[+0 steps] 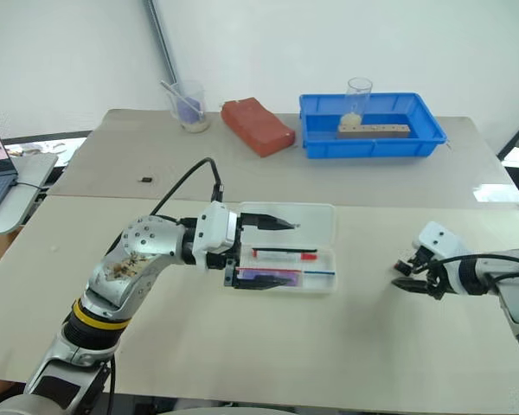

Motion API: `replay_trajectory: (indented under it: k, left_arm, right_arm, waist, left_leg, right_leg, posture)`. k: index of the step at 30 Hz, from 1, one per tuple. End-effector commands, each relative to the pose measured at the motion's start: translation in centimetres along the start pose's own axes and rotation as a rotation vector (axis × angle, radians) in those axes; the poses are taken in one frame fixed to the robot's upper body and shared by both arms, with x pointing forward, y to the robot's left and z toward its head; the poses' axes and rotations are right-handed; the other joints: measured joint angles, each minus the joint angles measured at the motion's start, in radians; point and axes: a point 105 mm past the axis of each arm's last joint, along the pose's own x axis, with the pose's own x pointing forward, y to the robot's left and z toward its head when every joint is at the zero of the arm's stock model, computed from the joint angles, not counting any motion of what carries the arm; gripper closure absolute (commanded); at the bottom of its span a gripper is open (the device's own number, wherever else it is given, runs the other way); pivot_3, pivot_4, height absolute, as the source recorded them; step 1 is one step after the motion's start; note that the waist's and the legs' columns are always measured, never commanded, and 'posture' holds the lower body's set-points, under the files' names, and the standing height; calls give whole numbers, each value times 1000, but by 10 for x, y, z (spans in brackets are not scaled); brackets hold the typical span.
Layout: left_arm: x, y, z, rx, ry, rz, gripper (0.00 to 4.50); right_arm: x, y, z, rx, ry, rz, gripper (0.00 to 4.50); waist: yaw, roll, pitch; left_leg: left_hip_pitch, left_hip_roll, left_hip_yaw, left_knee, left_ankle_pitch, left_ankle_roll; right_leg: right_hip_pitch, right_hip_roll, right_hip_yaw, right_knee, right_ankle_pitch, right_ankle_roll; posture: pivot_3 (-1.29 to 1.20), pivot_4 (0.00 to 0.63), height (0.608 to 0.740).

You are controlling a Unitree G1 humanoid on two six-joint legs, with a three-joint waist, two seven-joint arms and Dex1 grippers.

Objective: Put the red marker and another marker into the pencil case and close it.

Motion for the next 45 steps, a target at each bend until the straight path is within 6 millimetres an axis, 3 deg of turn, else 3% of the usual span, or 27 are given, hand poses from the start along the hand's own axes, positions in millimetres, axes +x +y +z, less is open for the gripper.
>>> replay_trajectory:
  k: [1,7,11,14,18,21,26,33,35,41,44,45]
  left_arm:
    - [-3,0,9,37,-29,18,21]
    - [-3,-1,8,33,-27,16,0]
    - [-3,0,9,38,-28,7,0]
    - [-4,-2,8,37,-18,-16,0]
    - [-13,-9,2,16,25,-66,0]
    - [-21,-17,-7,10,86,-128,0]
    - [-26,-18,-10,6,115,-144,0]
    - [-27,-20,-9,3,129,-110,0]
    - [-27,-22,-8,-3,130,-105,0]
    - [-41,-17,-13,-35,182,-83,0]
    - [-59,8,-23,-53,233,21,0]
    - [-64,21,-26,-59,239,85,0]
  right_arm:
    - [3,-2,-5,3,16,3,1124]
    - [1,-2,-8,9,12,1,3153]
    - [-1,-2,-4,1,-5,0,4258]
    - [-5,10,20,-63,-86,50,4260]
    - [-10,55,78,-209,-241,201,4260]
    - [-5,76,103,-304,-279,245,4260]
    - [9,96,111,-373,-268,316,4260]
    - [23,97,108,-417,-239,344,4260]
    - [25,97,109,-420,-243,346,3252]
    - [19,94,114,-394,-269,348,1178]
    - [3,89,129,-343,-343,291,110]
    - [-2,87,135,-311,-376,270,47]
  waist:
    - [1,0,0]
    - [1,0,0]
    - [2,0,0]
    - [2,0,0]
    - [-6,3,2]
    - [-11,4,3]
    - [10,2,4]
    - [9,1,5]
    - [7,1,5]
    - [2,1,5]
    - [3,1,6]
    - [4,1,6]
  left_leg:
    - [0,0,0,0,0,0]
    - [1,0,0,0,0,0]
    - [1,-1,0,0,0,0]
    - [1,-1,0,0,0,0]
    - [0,0,-1,-1,0,0]
    - [1,0,-1,-2,0,0]
    - [-1,-1,-1,-1,-1,-2]
    - [-3,-1,0,0,-1,-2]
    - [-3,-1,0,0,-1,-1]
    - [-2,-1,-1,0,-1,-1]
    - [-2,-1,-1,-1,-1,-1]
    - [-2,-1,-1,0,-1,-1]
  right_leg:
    - [0,0,0,0,0,0]
    - [2,0,0,0,0,0]
    - [2,-1,0,-1,0,0]
    - [2,-1,0,-1,0,0]
    - [0,0,0,0,0,0]
    - [-1,1,1,1,-1,1]
    - [-1,-1,0,0,-5,7]
    - [-2,-2,1,-1,-2,2]
    - [-2,-1,0,-1,-2,1]
    - [-2,-1,0,1,-3,1]
    - [-2,-1,0,1,-3,1]
    - [-2,-1,0,1,-3,1]
  posture:
    - [0,150,740]
    - [0,150,740]
    - [0,150,740]
    - [0,150,740]
    - [0,150,740]
    - [0,150,740]
    - [0,150,740]
    - [0,150,740]
    - [0,150,740]
    - [0,150,740]
    - [0,150,740]
    - [0,150,740]
